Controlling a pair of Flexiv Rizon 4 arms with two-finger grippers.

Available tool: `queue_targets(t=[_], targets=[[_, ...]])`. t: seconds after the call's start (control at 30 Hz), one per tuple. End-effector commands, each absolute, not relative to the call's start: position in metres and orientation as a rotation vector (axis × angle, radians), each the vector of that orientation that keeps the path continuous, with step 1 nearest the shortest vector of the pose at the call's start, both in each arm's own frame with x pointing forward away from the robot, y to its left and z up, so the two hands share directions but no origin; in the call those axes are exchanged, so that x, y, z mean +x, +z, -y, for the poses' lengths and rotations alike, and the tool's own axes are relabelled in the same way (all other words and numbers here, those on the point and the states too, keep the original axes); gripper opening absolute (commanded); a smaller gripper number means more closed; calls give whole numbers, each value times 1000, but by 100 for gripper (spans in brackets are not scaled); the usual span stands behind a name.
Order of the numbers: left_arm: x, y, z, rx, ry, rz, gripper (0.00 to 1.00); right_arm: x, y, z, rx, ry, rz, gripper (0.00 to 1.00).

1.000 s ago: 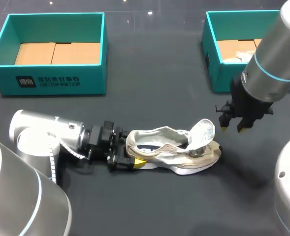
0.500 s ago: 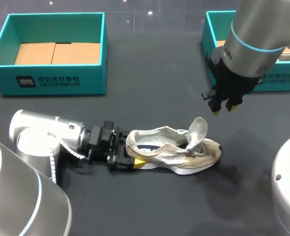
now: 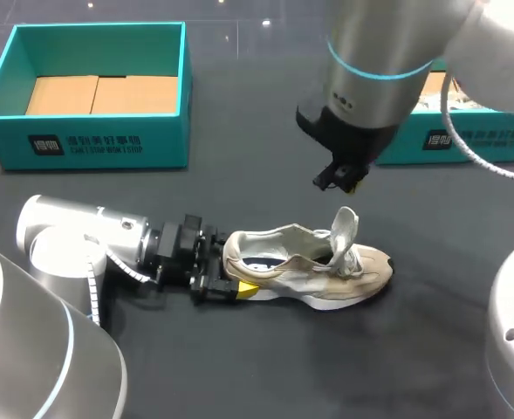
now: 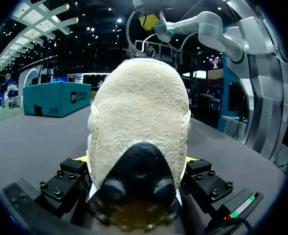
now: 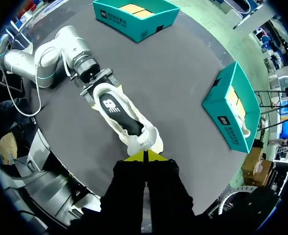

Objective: Take the shoe out of the shoebox, open the shoe tongue, remove and reinsert the insole, then place the shoe into the shoebox

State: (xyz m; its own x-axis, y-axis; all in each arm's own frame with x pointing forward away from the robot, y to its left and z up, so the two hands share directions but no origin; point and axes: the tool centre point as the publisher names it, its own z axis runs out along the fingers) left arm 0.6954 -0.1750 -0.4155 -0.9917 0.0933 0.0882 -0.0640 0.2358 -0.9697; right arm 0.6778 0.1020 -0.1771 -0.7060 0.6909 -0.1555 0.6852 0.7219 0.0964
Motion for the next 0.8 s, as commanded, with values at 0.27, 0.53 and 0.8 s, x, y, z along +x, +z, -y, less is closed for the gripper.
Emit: queue_targets(t=[0.27,0.53,0.8], targets=[[694,-416,175,-28,1864,2368,0,686,-186,-127,941,-22,-2930,0],[694,-416,175,-28,1864,2368,0,680,-205,-140,791,-62,-2949,0],[694,-416,175,-28,1864,2368,0,676,-234,-171,578,-63,-2985,0]])
